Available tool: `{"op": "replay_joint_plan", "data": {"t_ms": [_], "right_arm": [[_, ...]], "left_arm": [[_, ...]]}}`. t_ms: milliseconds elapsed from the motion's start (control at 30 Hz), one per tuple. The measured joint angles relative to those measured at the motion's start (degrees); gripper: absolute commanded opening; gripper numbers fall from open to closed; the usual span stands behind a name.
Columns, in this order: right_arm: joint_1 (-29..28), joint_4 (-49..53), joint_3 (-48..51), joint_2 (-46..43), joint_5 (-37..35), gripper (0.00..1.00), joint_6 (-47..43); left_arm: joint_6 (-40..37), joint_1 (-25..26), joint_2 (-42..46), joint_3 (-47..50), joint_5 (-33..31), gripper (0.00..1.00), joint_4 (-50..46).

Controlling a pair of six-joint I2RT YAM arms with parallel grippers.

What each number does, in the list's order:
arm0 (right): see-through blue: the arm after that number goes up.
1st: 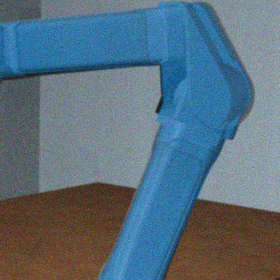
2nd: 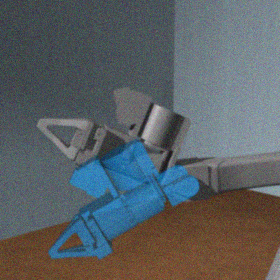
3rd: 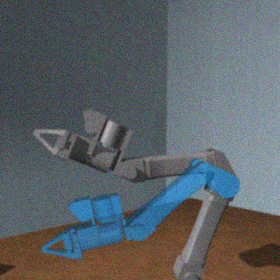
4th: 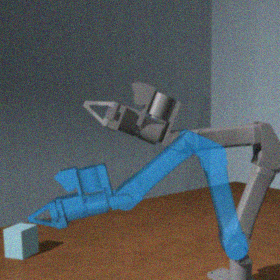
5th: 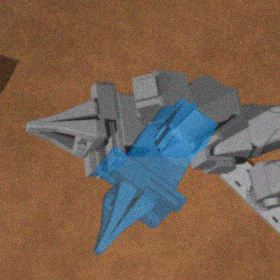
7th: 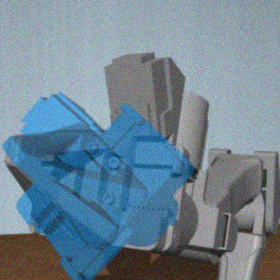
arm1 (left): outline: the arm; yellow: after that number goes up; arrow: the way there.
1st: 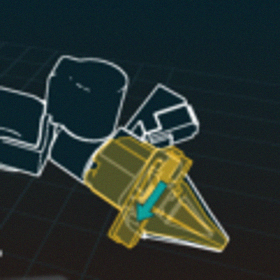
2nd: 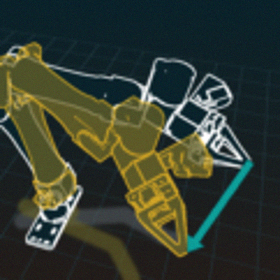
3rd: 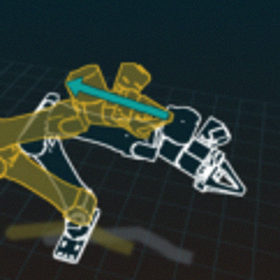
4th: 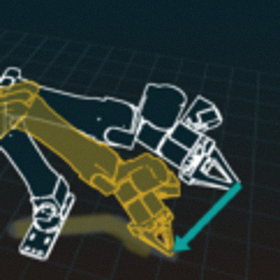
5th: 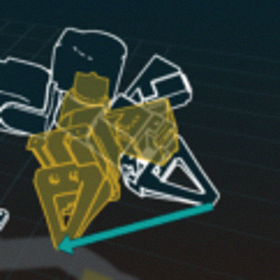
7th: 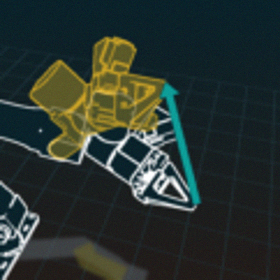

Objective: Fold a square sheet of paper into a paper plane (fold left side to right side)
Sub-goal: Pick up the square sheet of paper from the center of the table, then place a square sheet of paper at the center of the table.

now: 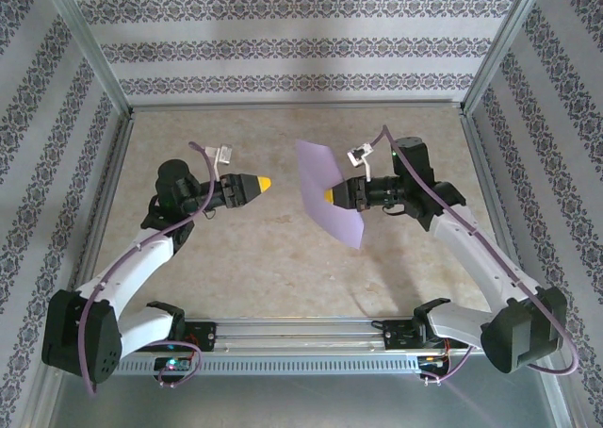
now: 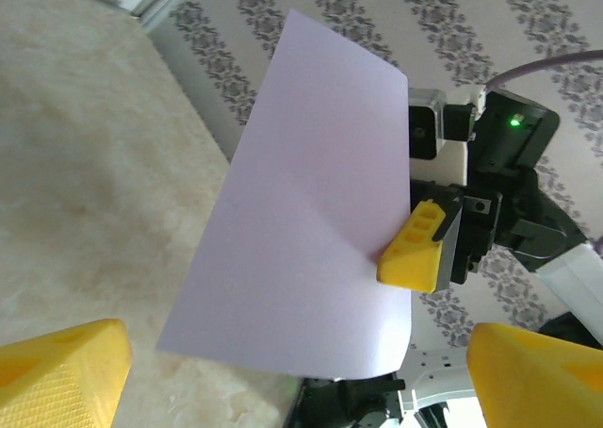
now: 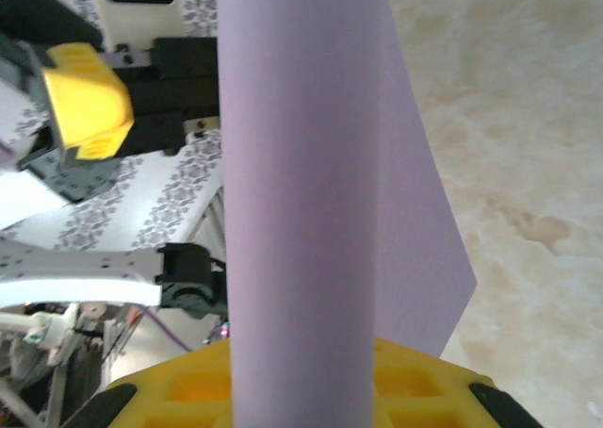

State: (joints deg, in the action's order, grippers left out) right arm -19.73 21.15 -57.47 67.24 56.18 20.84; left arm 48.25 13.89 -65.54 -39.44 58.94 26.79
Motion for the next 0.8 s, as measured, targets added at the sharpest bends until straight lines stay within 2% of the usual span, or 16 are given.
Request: {"op": "replay_joint_plan", "data": {"t_ms": [367,500,600,733,767,800], "right_arm": [[-3.80,-1.40,-1.70,-0.24,5.99,0.25,1.79],[-4.55,-2.82,-2.12,0.48,6.29,0.25,2.64],[-4.81,-3.45,-2.38,1.51,5.97,0.25,2.86],[-4.81,-3.74,-2.43,2.34,4.81,0.25,2.84],[-4.81,-3.76,-2.43,2.49,4.46,0.25,2.84],[-4.81,-3.80,-2.43,2.60,4.15,0.26,2.82]], "left_arm": [[-0.31,4.46,-5.68,-3.19,4.24,0.90,2.95],[-0.50,5.95,-6.14,-4.11,5.14,0.81,3.78],[-0.74,6.27,-6.14,-4.44,5.57,0.64,4.55],[-1.18,6.38,-6.14,-4.59,5.79,0.23,4.98],[-1.49,6.38,-6.14,-4.63,5.79,0.16,4.96],[-1.62,6.38,-6.10,-4.63,5.77,0.15,4.85]]}}
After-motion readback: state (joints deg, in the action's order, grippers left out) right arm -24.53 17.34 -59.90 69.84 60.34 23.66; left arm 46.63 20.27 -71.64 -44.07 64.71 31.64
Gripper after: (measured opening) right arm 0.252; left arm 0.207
